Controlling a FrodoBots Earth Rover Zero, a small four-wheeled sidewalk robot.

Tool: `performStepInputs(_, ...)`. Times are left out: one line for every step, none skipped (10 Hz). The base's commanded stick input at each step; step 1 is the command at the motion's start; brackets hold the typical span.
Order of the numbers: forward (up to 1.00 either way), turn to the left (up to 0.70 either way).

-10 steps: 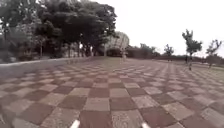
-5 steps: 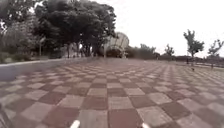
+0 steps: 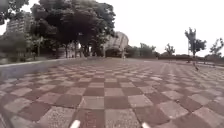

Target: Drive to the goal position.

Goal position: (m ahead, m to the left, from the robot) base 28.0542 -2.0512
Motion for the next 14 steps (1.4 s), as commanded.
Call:
performStepInputs(0.7,0.0)
performStepInputs(0.7,0.0)
performStepInputs(0.7,0.0)
performStepInputs(0.7,0.0)
performStepInputs(0.7,0.0)
performStepInputs(0.7,0.0)
performStepInputs(0.7,0.0)
performStepInputs(0.7,0.0)
performStepInputs(0.7,0.0)
performStepInputs(0.7,0.0)
performStepInputs(0.7,0.0)
performStepInputs(0.7,-0.03)
performStepInputs(0.7,-0.04)
performStepInputs(0.7,-0.07)
